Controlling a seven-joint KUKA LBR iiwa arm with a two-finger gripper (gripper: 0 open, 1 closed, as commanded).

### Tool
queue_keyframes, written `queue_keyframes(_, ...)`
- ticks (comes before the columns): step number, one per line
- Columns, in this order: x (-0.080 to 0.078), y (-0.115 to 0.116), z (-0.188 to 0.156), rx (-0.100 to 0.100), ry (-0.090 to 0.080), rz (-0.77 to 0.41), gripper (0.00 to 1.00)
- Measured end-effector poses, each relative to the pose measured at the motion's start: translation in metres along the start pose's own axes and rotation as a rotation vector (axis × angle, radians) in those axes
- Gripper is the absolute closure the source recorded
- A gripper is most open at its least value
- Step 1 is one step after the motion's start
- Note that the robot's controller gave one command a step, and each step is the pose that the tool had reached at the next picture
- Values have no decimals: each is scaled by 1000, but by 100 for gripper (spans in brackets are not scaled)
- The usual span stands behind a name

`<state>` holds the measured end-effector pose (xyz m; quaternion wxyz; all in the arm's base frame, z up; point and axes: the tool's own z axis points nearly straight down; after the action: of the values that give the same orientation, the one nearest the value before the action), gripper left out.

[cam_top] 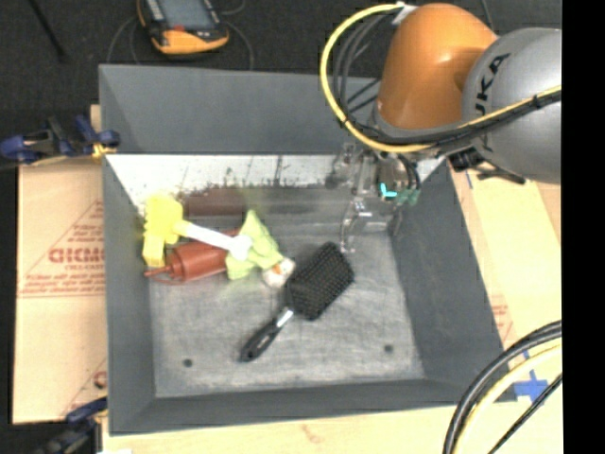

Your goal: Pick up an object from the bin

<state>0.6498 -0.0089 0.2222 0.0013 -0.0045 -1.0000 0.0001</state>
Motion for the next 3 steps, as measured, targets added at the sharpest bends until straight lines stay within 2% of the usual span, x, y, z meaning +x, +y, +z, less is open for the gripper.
queue_keyframes(1,-2,0,-5,0,-8,0,0)
queue_keyframes(2,1,-2,10,0,-20,3,0)
queue_keyframes(3,45,-28,91,1,-9,-52,0)
